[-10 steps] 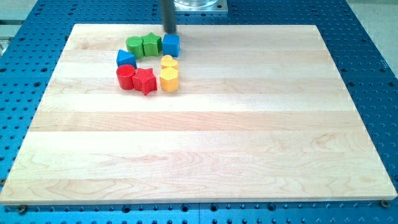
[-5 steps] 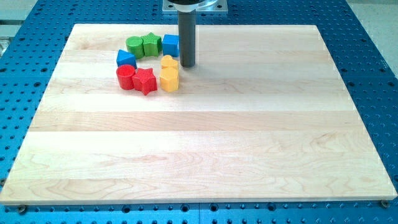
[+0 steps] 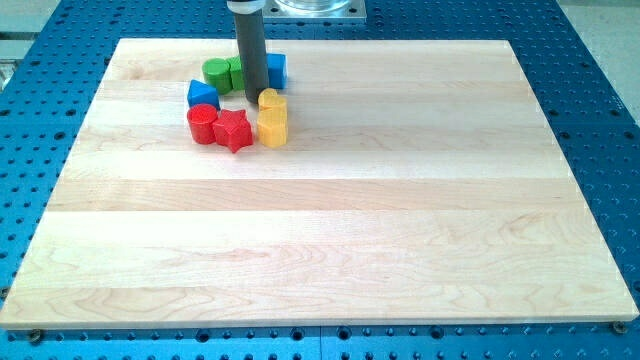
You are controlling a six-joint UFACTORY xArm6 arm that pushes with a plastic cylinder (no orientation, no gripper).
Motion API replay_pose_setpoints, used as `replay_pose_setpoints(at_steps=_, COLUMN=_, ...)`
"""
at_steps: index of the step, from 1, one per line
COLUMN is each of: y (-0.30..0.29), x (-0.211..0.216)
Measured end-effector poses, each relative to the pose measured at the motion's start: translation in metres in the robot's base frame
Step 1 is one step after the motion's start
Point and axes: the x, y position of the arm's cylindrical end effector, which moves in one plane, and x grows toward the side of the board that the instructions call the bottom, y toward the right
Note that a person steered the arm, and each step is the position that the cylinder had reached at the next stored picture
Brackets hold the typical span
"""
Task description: Move the yellow blocks towards the red star
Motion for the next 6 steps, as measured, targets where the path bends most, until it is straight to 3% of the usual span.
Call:
replay_pose_setpoints(at_steps=4, y=0.026, x=0.000)
replay_pose_setpoints(at_steps=5, y=0.059, x=-0.014)
replay_pose_setpoints(at_steps=6, y=0.094, x=-0.003)
